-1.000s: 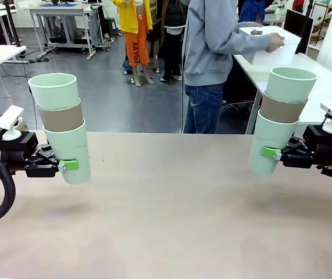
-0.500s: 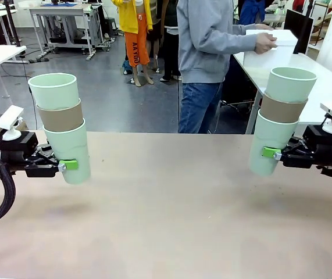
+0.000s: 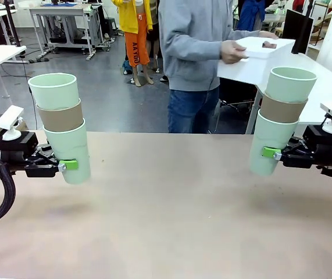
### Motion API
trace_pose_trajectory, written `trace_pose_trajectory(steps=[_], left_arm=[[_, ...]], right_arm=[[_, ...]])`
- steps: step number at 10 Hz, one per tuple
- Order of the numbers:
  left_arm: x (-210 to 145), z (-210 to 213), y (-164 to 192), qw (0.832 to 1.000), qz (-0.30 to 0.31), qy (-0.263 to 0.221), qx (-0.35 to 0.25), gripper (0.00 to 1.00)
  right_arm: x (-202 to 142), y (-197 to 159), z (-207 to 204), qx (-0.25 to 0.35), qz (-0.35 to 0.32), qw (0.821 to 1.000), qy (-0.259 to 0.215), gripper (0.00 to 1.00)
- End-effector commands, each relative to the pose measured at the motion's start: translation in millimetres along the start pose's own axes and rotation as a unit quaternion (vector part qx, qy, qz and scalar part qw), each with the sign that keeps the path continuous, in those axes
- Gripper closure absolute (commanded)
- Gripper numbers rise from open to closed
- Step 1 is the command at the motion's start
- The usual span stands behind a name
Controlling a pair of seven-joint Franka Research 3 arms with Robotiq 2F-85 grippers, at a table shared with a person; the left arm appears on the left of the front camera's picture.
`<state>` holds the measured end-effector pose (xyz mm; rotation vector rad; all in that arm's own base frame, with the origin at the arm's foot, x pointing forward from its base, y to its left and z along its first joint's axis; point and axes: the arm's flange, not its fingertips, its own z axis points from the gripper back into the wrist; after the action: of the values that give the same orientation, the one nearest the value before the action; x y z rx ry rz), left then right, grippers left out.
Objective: Stack the cups and store them in the basket.
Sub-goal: Place the stack of Reusable plastic cups into the Pantry Basket.
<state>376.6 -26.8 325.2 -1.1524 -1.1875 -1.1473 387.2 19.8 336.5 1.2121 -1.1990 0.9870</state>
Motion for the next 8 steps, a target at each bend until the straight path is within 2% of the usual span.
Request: trace_pose_trajectory(steps=[1,8], left_arm=[[3.7,0.9,-0.2,1.0,-0.007,-0.003,0.0,0.16],[3.7,0.9,-0.2,1.0,-0.007,-0.003,0.0,0.16]], right_arm=[[4.0,0.5,-0.4,0.001,0.005,1.0,-0.001,0.15],[4.0,0.5,-0.4,0.001,0.005,1.0,-0.001,0.15]])
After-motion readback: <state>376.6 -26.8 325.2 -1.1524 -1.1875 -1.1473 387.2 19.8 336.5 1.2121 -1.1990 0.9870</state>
